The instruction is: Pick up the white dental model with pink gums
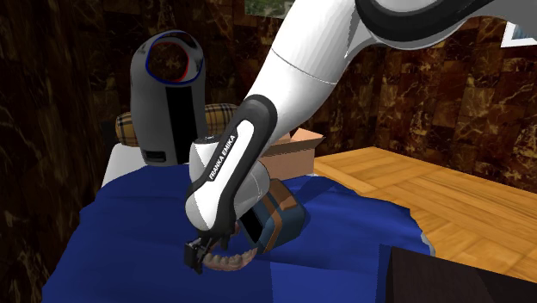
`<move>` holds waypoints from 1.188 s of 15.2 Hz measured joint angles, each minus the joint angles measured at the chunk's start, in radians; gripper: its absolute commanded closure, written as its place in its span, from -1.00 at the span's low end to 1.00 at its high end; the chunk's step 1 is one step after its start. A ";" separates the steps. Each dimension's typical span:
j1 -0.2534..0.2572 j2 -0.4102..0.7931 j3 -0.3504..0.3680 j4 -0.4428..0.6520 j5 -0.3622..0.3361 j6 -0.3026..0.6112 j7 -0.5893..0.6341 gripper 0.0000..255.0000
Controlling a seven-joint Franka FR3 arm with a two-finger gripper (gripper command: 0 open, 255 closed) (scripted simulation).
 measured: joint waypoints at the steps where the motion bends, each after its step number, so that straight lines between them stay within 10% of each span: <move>1: 0.000 0.001 0.000 0.000 0.000 0.001 0.000 1.00; 18: 0.001 -0.084 0.000 -0.041 0.000 -0.043 -0.001 1.00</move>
